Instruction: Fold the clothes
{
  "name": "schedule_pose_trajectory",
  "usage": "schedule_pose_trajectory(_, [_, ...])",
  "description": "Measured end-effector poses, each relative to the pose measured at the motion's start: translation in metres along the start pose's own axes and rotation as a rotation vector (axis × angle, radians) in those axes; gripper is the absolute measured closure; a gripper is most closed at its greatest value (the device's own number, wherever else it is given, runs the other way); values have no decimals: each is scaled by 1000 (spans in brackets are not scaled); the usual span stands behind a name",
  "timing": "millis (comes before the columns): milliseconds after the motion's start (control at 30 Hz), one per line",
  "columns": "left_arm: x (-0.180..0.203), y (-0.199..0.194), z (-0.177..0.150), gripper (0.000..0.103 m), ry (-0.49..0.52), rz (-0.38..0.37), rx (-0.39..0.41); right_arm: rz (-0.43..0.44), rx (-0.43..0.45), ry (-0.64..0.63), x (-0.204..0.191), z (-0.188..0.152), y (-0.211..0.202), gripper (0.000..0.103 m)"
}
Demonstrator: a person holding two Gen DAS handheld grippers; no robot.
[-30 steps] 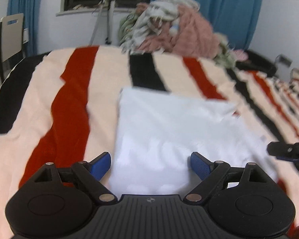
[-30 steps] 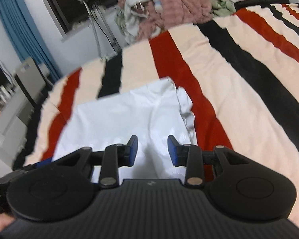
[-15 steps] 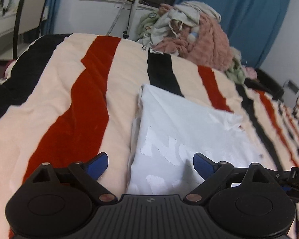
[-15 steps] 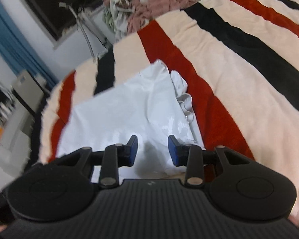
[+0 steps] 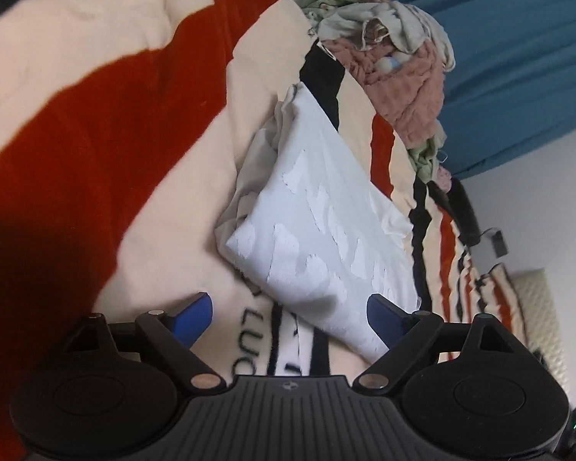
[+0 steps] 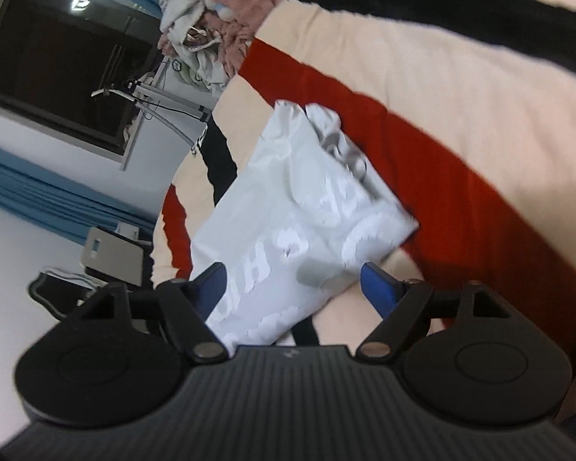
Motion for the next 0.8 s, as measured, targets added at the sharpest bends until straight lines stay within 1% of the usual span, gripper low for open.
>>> schedule_pose_trajectory(67, [-3, 6, 6, 14, -32, -27, 6, 17, -16, 46, 6, -2, 3, 23])
schedule_pose_trajectory(133, [-4, 11, 12, 18, -44, -43, 20, 27, -20, 97, 13, -2, 5, 24])
schedule_pose_trajectory(200, [-4, 11, 16, 32, -43, -62, 42, 51, -28, 146, 20, -2, 6, 24])
schedule_pose_trajectory(267, [-2, 7, 17, 33, -42, -116, 72, 92, -39, 179, 23, -3, 7, 24])
schedule_pose_trajectory(333, [-1, 2, 17, 34, -48, -178, 100, 113, -36, 195, 23, -4, 6, 24])
schedule_pose_trajectory(400, [-3, 3, 17, 36, -56, -173, 97, 117, -11, 195, 23, -3, 3, 24])
schedule_pose_trajectory(433, [-4, 6, 17, 36, -56, -155, 88, 122, -5, 194, 22, -3, 3, 24])
schedule_pose_trajectory(533, [-3, 18, 16, 38, -47, -99, 59, 156, -16, 205, 22, -2, 4, 24])
schedule_pose_trajectory(633, [-2, 25, 15, 43, -54, -77, 74, 181, -36, 234, 25, -4, 12, 24])
schedule_pose_trajectory(700, [-3, 25, 16, 50, -72, -85, 91, 187, -38, 249, 27, -5, 17, 24])
schedule_pose_trajectory(800, [-5, 22, 16, 58, -103, -118, 111, 211, -52, 258, 25, -5, 28, 24])
Point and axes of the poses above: each gripper's, at about its wrist camera, not at the fingertips, and y roughly the way its jaws point, x to its right, z to its top, the point moved 8 cm from there along y, roughly the way its jaws point, and after that the axes turned 14 degrees about -x, right-handed, at the moved point
